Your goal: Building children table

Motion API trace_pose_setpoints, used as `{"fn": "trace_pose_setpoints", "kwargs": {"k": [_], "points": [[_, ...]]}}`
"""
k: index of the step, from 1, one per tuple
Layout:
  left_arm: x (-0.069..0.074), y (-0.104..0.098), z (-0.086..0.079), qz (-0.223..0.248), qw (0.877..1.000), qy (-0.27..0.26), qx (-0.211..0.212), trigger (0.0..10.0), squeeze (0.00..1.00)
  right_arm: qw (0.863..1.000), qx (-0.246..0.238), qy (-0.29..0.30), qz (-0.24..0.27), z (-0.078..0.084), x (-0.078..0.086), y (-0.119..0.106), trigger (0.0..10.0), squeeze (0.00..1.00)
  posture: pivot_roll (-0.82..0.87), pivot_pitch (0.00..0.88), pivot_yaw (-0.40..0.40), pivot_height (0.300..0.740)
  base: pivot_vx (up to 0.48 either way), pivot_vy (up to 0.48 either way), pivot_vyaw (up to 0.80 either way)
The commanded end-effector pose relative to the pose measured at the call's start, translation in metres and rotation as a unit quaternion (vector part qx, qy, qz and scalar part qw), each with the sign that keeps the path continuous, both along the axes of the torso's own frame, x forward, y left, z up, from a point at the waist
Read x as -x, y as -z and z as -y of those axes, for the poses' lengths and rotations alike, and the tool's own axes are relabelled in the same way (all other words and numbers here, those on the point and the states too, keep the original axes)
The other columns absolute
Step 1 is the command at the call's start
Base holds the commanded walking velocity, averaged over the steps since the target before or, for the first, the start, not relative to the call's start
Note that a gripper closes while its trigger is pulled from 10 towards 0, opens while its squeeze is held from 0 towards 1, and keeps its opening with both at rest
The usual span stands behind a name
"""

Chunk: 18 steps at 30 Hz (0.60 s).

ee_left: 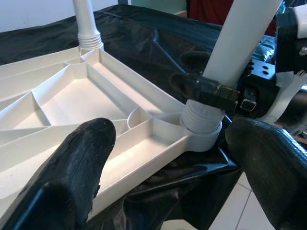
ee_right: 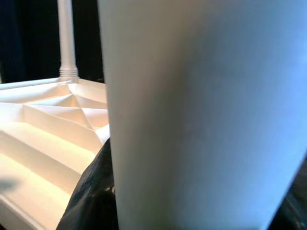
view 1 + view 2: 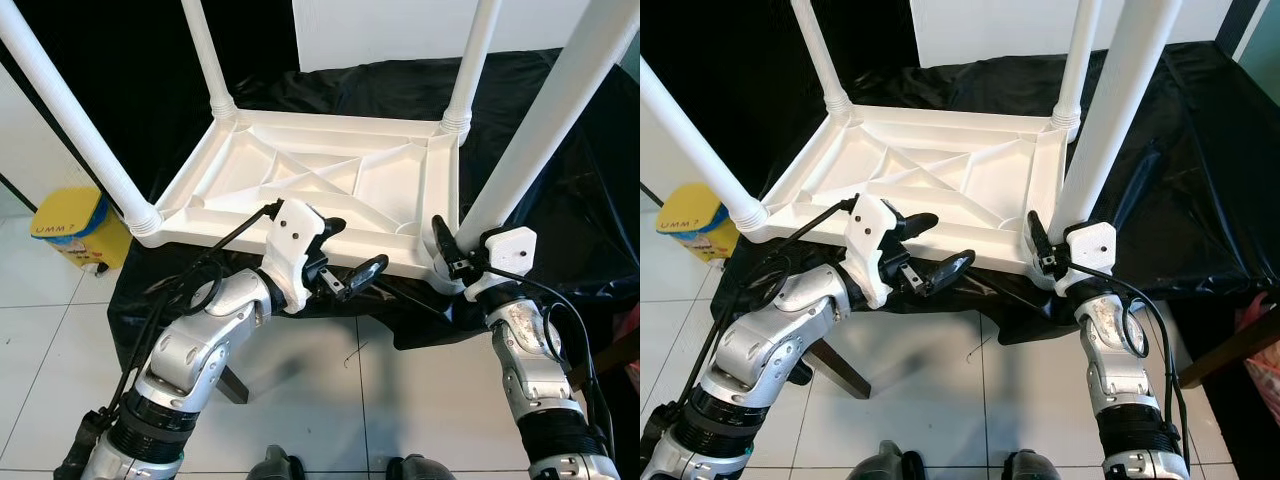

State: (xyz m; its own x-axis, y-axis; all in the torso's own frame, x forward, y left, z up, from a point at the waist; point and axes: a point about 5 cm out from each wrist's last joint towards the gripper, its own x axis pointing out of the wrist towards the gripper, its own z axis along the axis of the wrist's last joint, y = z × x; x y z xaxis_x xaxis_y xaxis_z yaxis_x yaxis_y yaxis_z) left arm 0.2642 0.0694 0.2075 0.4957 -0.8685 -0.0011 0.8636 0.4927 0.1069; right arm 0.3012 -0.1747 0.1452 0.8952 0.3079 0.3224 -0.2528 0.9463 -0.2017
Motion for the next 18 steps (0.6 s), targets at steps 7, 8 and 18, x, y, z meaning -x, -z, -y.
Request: {"fn": "trace_pose_setpoints", "kwargs": {"k": [7,8,18], "points": [[0.0048,-0.0055,-0.0008,0.005,0.999,0.037,-0.008,10.0,0.0,0.995,0.04,-0.079,-0.054,-0.0183,0.002,0.0224,10.0,0.0,0.03,0.124,0.11,0.74,0.0,0.0,0.0],[0.005,-0.0057,-0.0006,0.006,0.999,0.038,-0.008,10.0,0.0,0.994,0.047,-0.087,-0.055,-0.0189,0.0019,0.0224,10.0,0.0,0.03,0.124,0.11,0.74,0.0,0.0,0.0],[0.0044,-0.0083,0.0005,0.008,0.999,0.04,-0.008,10.0,0.0,0.989,0.02,-0.11,-0.1,-0.0129,-0.007,0.0214,10.0,0.0,0.03,0.116,0.106,0.74,0.0,0.0,0.0]]}}
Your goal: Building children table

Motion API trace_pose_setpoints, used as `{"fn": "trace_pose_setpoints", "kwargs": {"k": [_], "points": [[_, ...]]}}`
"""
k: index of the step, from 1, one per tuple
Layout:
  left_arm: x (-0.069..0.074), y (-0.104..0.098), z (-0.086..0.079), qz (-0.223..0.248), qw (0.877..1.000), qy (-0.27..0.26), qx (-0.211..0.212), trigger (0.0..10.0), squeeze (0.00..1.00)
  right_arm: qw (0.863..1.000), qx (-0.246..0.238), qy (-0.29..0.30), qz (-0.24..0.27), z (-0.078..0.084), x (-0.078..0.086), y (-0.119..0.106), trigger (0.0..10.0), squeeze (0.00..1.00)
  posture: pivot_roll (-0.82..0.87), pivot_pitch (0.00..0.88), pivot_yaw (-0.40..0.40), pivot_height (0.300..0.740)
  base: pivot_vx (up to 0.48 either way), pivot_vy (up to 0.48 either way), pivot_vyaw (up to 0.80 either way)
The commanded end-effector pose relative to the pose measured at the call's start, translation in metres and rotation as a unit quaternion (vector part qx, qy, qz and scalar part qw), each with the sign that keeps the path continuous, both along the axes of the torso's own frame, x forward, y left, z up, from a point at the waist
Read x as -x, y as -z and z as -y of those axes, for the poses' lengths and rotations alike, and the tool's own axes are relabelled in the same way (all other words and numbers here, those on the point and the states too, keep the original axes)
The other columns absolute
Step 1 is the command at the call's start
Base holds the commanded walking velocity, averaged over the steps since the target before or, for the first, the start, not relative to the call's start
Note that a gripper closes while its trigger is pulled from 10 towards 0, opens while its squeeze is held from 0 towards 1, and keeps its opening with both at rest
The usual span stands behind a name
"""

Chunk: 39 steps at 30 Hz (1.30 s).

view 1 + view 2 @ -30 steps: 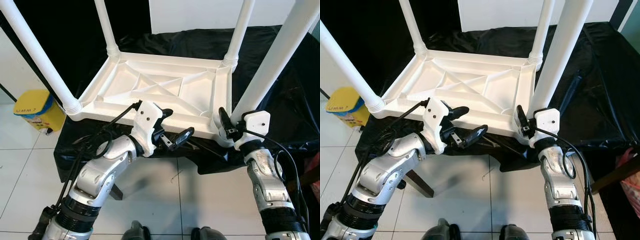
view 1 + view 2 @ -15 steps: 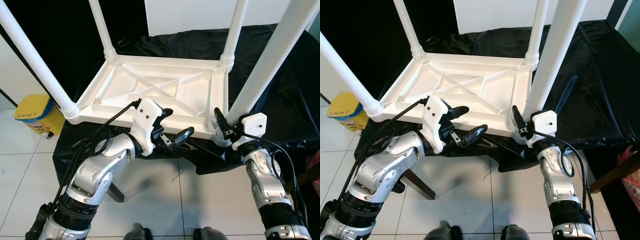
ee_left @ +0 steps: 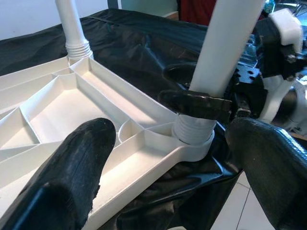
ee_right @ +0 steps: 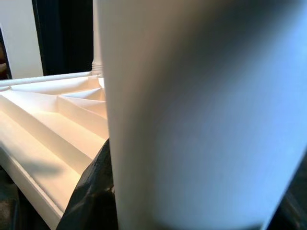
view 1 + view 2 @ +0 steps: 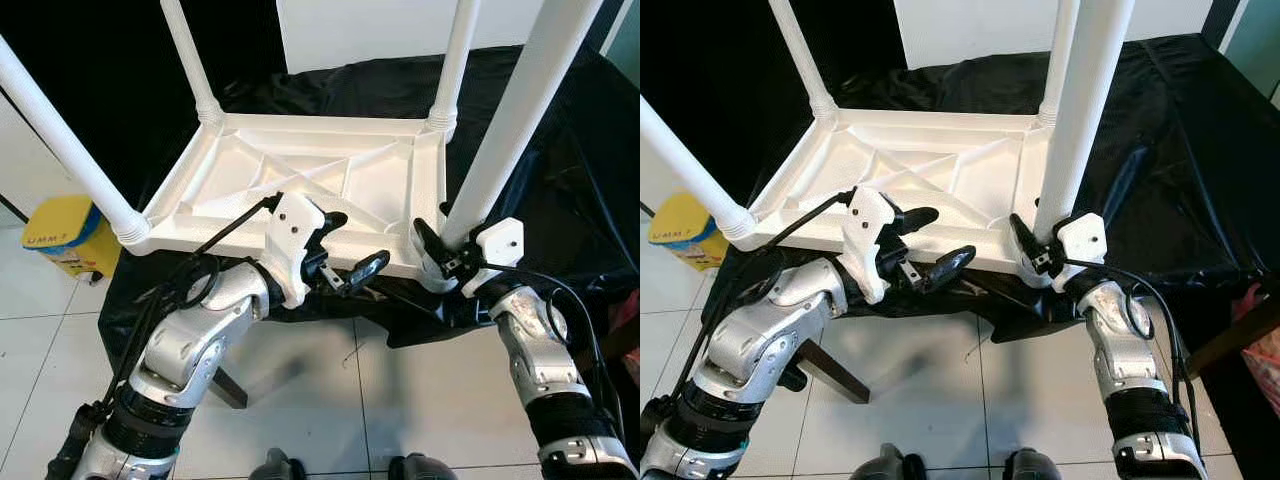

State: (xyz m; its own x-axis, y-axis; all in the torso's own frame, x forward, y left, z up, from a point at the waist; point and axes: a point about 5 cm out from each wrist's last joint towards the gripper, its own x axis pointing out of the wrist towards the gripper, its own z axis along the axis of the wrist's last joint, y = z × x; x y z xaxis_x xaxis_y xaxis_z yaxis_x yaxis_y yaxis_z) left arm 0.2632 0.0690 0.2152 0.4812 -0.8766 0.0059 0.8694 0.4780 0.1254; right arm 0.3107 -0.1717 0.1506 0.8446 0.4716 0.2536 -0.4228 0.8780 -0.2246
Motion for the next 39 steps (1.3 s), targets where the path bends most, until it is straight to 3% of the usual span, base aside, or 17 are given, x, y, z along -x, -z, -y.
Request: {"fn": "trace_pose_setpoints", "kwargs": {"k": [1,16,22,28,33,39], "points": [[0.004,-0.001,0.0,-0.002,0.999,0.032,-0.007,10.0,0.0,0.997,-0.005,-0.022,-0.076,-0.009,0.002,0.027,10.0,0.0,0.03,0.116,0.106,0.74,0.0,0.0,0.0],[0.005,-0.001,-0.001,-0.002,1.0,0.027,-0.008,10.0,0.0,0.993,-0.041,0.031,-0.111,0.001,-0.005,0.03,10.0,0.0,0.04,0.116,0.098,0.74,0.0,0.0,0.0],[0.004,-0.002,-0.001,0.0,1.0,0.025,-0.008,10.0,0.0,0.995,-0.033,0.058,-0.07,0.0,-0.002,0.023,10.0,0.0,0.04,0.118,0.095,0.74,0.0,0.0,0.0],[0.001,-0.004,-0.003,0.008,1.0,0.016,-0.008,10.0,0.0,0.998,0.006,0.061,-0.009,-0.017,0.01,0.012,10.0,0.0,0.03,0.12,0.094,0.74,0.0,0.0,0.0],[0.0,-0.005,-0.004,0.011,1.0,0.013,-0.008,10.0,0.0,0.998,0.009,0.054,-0.011,-0.023,0.012,0.013,10.0,0.0,0.03,0.121,0.093,0.74,0.0,0.0,0.0],[-0.004,-0.006,-0.005,0.014,1.0,0.001,-0.003,10.0,0.0,0.995,-0.067,0.066,-0.038,-0.022,0.007,0.004,10.0,0.0,0.03,0.12,0.078,0.74,0.0,0.0,0.0]]}}
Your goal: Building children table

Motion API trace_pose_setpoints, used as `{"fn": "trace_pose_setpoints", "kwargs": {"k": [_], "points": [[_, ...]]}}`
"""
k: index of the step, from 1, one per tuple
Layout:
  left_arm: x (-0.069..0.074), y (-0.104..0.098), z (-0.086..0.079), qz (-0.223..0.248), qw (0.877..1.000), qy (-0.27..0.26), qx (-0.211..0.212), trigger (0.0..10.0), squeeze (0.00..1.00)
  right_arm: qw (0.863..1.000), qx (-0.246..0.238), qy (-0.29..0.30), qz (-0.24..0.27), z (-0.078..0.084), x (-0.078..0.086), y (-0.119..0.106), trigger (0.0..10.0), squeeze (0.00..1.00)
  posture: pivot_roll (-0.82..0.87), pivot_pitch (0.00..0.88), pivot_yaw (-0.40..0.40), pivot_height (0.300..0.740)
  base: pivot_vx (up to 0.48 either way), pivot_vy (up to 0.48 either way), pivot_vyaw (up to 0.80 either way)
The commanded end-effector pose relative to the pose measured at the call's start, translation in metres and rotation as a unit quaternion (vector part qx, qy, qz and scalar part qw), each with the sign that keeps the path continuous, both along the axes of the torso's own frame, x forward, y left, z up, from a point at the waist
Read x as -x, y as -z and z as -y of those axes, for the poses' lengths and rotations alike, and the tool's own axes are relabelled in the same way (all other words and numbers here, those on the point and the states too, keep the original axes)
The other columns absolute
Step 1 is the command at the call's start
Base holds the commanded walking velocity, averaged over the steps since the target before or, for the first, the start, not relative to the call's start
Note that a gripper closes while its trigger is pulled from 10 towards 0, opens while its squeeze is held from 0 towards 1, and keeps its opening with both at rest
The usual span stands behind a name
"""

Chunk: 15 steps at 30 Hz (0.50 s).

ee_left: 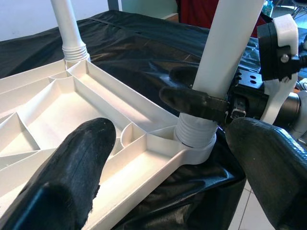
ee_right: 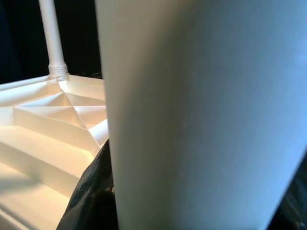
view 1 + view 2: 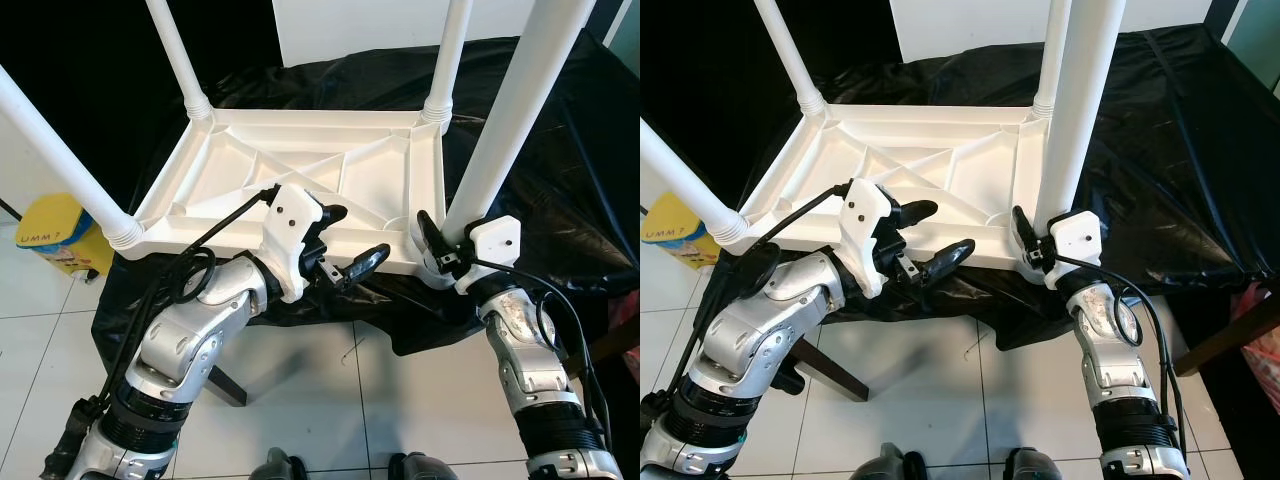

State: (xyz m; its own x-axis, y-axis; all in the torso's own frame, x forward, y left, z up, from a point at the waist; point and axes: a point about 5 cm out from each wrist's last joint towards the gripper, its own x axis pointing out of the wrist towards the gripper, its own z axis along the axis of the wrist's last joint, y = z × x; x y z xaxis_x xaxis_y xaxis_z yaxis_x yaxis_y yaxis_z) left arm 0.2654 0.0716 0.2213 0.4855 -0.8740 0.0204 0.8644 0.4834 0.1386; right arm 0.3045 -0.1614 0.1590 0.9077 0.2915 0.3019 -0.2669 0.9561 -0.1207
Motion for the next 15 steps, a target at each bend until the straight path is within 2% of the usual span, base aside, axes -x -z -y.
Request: {"fn": "trace_pose_setpoints", "kwargs": {"k": [1,6,8,9,12,15], "points": [[-0.002,-0.001,-0.003,0.006,1.0,0.0,-0.003,10.0,0.0,0.999,-0.015,-0.023,-0.028,-0.014,0.001,0.005,10.0,0.0,0.03,0.119,0.074,0.74,0.0,0.0,0.0],[-0.004,-0.002,-0.004,0.007,1.0,-0.005,0.001,10.0,0.0,0.999,-0.015,-0.026,-0.011,-0.016,0.001,-0.005,10.0,0.0,0.03,0.116,0.069,0.74,0.0,0.0,0.0],[-0.005,-0.005,-0.005,0.009,1.0,0.001,0.009,10.0,0.0,0.999,0.002,-0.037,0.005,-0.02,0.0,-0.019,10.0,0.0,0.03,0.109,0.054,0.74,0.0,0.0,0.0],[-0.006,-0.008,-0.005,0.005,1.0,0.012,0.021,10.0,1.0,0.999,0.008,-0.048,0.011,-0.022,0.0,-0.025,10.0,0.0,0.03,0.105,0.045,0.74,0.0,0.0,0.0],[-0.006,-0.01,-0.004,0.001,0.999,0.02,0.03,10.0,1.0,0.998,0.012,-0.055,0.014,-0.024,0.0,-0.029,10.0,0.0,0.03,0.104,0.043,0.74,0.0,0.0,0.0],[-0.005,-0.02,-0.001,0.006,0.997,0.054,0.054,10.0,1.0,0.995,0.025,-0.095,0.01,-0.026,0.0,-0.038,10.0,0.0,0.02,0.097,0.032,0.74,0.0,0.0,0.0]]}}
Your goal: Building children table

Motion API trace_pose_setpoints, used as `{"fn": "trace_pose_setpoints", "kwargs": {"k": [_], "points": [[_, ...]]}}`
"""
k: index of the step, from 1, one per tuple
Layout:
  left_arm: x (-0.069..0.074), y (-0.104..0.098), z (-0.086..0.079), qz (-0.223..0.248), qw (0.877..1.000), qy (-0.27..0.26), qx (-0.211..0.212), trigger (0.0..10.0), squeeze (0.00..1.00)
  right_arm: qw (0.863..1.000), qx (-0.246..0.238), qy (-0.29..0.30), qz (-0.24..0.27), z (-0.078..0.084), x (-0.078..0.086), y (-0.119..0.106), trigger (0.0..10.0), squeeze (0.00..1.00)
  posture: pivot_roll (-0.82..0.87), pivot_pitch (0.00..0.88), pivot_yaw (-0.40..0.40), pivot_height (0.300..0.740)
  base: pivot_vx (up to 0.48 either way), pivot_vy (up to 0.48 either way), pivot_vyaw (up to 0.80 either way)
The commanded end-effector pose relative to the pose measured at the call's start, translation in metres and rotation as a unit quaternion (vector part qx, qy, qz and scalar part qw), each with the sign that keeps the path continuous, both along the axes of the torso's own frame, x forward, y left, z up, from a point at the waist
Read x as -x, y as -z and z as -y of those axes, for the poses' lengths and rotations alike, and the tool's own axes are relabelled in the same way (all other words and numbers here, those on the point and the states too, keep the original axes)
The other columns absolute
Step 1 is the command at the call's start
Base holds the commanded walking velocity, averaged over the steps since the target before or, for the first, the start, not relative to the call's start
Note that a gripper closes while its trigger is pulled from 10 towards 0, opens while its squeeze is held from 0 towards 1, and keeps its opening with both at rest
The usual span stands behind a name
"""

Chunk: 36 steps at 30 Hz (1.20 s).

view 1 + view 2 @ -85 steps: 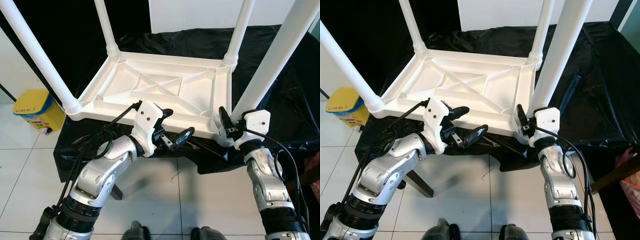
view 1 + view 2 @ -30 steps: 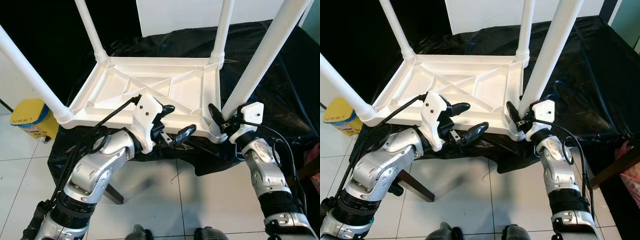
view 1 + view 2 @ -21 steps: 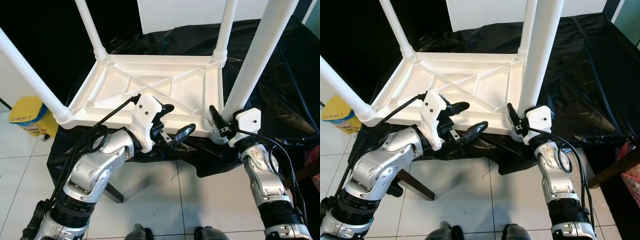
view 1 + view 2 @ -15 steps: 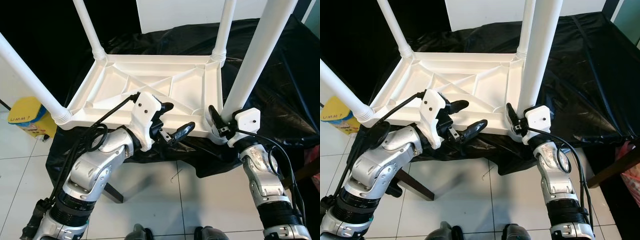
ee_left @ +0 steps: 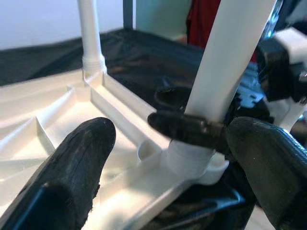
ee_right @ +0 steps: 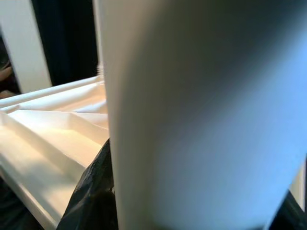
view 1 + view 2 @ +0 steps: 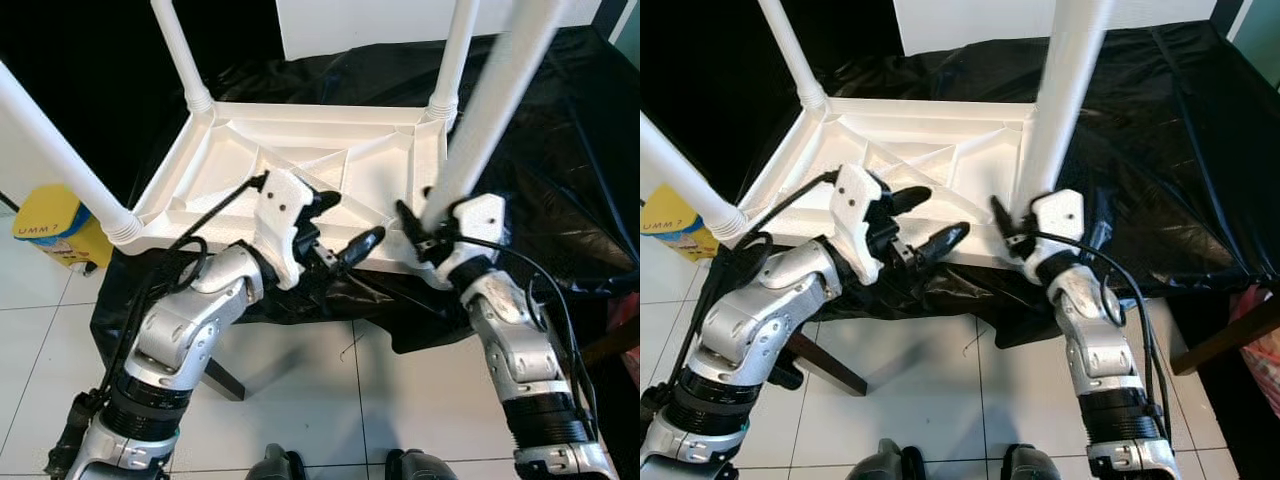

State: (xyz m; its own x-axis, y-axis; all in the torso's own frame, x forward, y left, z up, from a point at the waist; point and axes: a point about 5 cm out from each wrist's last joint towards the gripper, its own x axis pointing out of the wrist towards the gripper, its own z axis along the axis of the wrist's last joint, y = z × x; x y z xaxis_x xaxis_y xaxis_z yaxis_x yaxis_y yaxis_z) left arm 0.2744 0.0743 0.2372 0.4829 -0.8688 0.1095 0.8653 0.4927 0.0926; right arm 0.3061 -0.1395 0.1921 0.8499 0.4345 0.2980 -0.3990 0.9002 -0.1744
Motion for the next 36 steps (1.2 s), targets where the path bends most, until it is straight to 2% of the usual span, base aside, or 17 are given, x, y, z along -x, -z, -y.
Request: {"fn": "trace_pose_setpoints", "kwargs": {"k": [1,3,4,7,8,12,15,16,18,19,20,26,28,31,32,34,36], "points": [[0.004,-0.004,0.001,0.006,0.999,0.053,0.004,10.0,1.0,1.0,-0.001,-0.023,0.001,-0.004,0.002,-0.005,10.0,0.0,0.02,0.097,0.032,0.74,0.0,0.0,0.0],[0.005,-0.007,0.003,0.014,0.998,0.067,0.004,10.0,1.0,0.999,0.011,-0.042,-0.003,-0.003,0.001,-0.008,10.0,0.0,0.02,0.09,0.018,0.74,0.0,0.0,0.0],[0.007,-0.013,0.006,0.025,0.994,0.105,0.005,10.0,1.0,0.995,0.031,-0.09,-0.017,0.001,0.001,-0.013,10.0,0.0,0.02,0.082,0.008,0.74,0.0,0.0,0.0],[0.008,-0.016,0.007,0.028,0.992,0.123,0.006,10.0,1.0,0.993,0.035,-0.111,-0.023,0.003,0.001,-0.016,10.0,0.0,0.02,0.08,0.006,0.74,0.0,0.0,0.0],[0.009,-0.017,0.007,0.027,0.99,0.137,0.008,10.0,0.0,0.991,0.039,-0.121,-0.03,0.005,0.0,-0.017,10.0,0.0,0.02,0.074,0.001,0.74,0.0,0.0,0.0],[0.011,-0.02,0.008,0.027,0.987,0.16,0.007,10.0,0.0,0.987,0.052,-0.149,-0.04,0.008,0.001,-0.018,10.0,0.0,0.02,0.066,-0.002,0.74,0.0,0.0,0.0],[0.015,-0.026,0.009,0.032,0.977,0.21,0.005,10.0,0.0,0.968,0.079,-0.228,-0.072,0.008,0.007,-0.017,10.0,0.0,0.01,0.054,-0.008,0.74,0.0,0.0,0.0],[0.015,-0.026,0.009,0.032,0.977,0.21,0.005,10.0,0.0,0.968,0.079,-0.228,-0.072,0.008,0.007,-0.017,10.0,0.0,0.01,0.054,-0.008,0.74,0.0,0.0,0.0],[0.022,-0.033,0.01,0.016,0.964,0.265,0.022,10.0,0.0,0.949,0.106,-0.281,-0.097,0.007,0.016,-0.011,10.0,0.0,0.01,0.047,-0.01,0.74,0.0,0.0,0.0],[0.022,-0.033,0.01,0.016,0.964,0.265,0.022,10.0,0.0,0.949,0.106,-0.281,-0.097,0.007,0.016,-0.011,10.0,0.0,0.01,0.047,-0.01,0.74,0.0,0.0,0.0],[0.026,-0.036,0.01,0.012,0.955,0.297,0.023,10.0,0.0,0.935,0.124,-0.312,-0.112,0.006,0.021,-0.007,10.0,0.0,0.0,0.033,-0.011,0.74,0.0,0.0,0.0],[0.027,-0.036,0.01,0.004,0.948,0.318,0.019,10.0,0.0,0.925,0.135,-0.333,-0.126,0.005,0.024,-0.003,10.0,0.0,0.0,0.028,-0.01,0.74,0.0,0.0,0.0],[0.033,-0.035,0.011,-0.009,0.934,0.357,0.019,10.0,0.0,0.913,0.144,-0.355,-0.141,0.002,0.027,0.003,10.0,0.0,0.0,0.018,-0.007,0.74,0.0,0.0,0.0],[0.035,-0.035,0.011,-0.012,0.929,0.369,0.019,10.0,0.0,0.908,0.147,-0.364,-0.147,0.001,0.028,0.005,10.0,0.0,0.0,0.018,-0.007,0.74,0.0,0.0,0.0],[0.039,-0.036,0.011,-0.02,0.919,0.392,0.022,10.0,0.0,0.9,0.148,-0.379,-0.156,-0.001,0.031,0.008,10.0,0.0,0.0,0.011,-0.003,0.74,0.0,0.0,0.0],[0.04,-0.037,0.011,-0.023,0.916,0.4,0.024,10.0,0.0,0.897,0.147,-0.385,-0.16,-0.002,0.032,0.008,10.0,0.0,0.0,0.01,-0.003,0.74,0.0,0.0,0.0],[0.044,-0.038,0.009,-0.029,0.906,0.421,0.023,10.0,0.0,0.892,0.142,-0.397,-0.165,-0.007,0.034,0.011,10.0,0.0,0.0,0.008,-0.001,0.74,0.0,0.0,0.0]]}}
